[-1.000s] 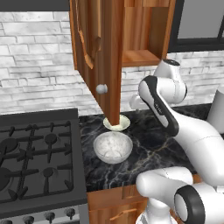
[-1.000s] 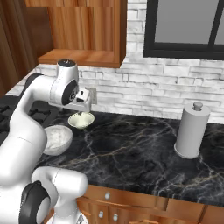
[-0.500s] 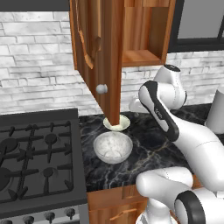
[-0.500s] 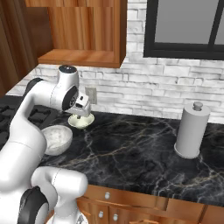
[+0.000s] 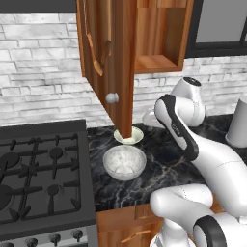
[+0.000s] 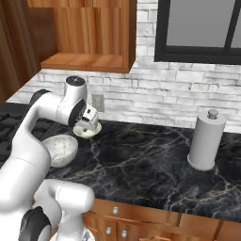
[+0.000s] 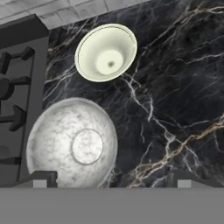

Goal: Pick up the bowls on the counter and stack them on top of one another in the open cabinet. Place the smaller bowl on top of the larger bowl.

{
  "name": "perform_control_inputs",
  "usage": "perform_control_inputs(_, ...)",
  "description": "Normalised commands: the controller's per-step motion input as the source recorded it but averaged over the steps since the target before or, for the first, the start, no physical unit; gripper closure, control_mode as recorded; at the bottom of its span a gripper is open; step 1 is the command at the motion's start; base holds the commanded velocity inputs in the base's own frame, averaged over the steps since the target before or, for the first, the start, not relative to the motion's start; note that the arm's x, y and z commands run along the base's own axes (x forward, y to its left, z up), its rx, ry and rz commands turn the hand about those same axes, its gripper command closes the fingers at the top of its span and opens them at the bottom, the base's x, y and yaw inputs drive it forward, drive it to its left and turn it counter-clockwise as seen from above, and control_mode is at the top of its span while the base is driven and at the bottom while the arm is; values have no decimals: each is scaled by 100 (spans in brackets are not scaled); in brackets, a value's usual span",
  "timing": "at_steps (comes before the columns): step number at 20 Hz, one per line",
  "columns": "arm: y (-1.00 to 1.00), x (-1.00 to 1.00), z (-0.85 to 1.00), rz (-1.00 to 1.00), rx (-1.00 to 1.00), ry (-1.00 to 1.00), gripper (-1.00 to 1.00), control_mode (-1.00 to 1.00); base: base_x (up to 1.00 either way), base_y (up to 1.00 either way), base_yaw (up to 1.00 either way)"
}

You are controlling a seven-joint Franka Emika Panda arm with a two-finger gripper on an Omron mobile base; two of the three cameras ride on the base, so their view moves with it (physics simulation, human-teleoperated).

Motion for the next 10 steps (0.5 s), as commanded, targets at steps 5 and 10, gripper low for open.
perform_control_inputs(5, 0, 0, -19, -11, 5, -6, -100, -100, 0, 0, 0)
perform_control_inputs(10, -1, 1, -13, -14, 8, -5, -100, -100, 0, 0, 0)
